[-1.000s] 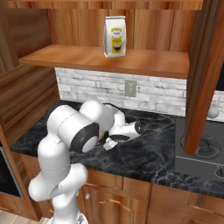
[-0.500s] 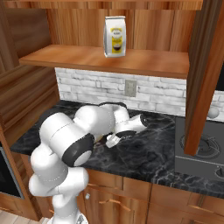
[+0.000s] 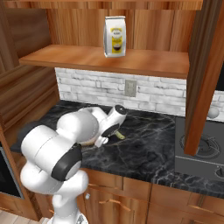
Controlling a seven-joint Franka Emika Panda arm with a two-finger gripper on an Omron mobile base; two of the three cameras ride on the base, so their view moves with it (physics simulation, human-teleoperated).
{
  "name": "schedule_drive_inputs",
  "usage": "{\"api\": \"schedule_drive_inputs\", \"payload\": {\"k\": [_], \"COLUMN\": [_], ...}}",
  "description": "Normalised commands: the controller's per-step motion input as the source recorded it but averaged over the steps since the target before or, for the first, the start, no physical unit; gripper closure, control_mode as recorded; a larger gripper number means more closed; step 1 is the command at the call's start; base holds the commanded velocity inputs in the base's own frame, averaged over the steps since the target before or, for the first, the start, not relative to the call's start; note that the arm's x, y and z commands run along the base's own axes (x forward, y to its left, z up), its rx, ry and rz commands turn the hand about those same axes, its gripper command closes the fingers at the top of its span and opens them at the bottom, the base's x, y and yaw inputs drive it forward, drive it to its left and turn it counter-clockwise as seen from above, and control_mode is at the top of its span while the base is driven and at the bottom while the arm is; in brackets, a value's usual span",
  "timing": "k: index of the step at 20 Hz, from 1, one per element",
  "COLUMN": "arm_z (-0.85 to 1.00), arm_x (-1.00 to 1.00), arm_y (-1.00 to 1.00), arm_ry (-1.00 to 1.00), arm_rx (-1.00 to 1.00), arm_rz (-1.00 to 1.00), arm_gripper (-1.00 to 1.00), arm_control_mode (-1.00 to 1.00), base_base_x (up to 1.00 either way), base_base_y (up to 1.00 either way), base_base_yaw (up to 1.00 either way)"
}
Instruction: Pick the egg and butter from the fridge and place them by the bowl for mixing.
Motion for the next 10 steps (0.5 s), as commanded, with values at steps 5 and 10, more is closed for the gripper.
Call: {"api": "schedule_drive_inputs", "payload": {"k": [5, 10], "arm_z": [-0.03, 0.02], "arm_x": [0.00, 0.01], "arm_y": [-0.14, -0.23], "arm_ry": [-0.02, -0.09], "arm_rx": [-0.12, -0.01], "arm_rz": [0.08, 0.19], "arm_gripper": [-1.00, -1.00], "arm_control_mode": [-1.00, -1.00], "base_base_x": [0.00, 0.00], "base_base_y": [0.00, 0.00], "base_base_yaw": [0.00, 0.00]}}
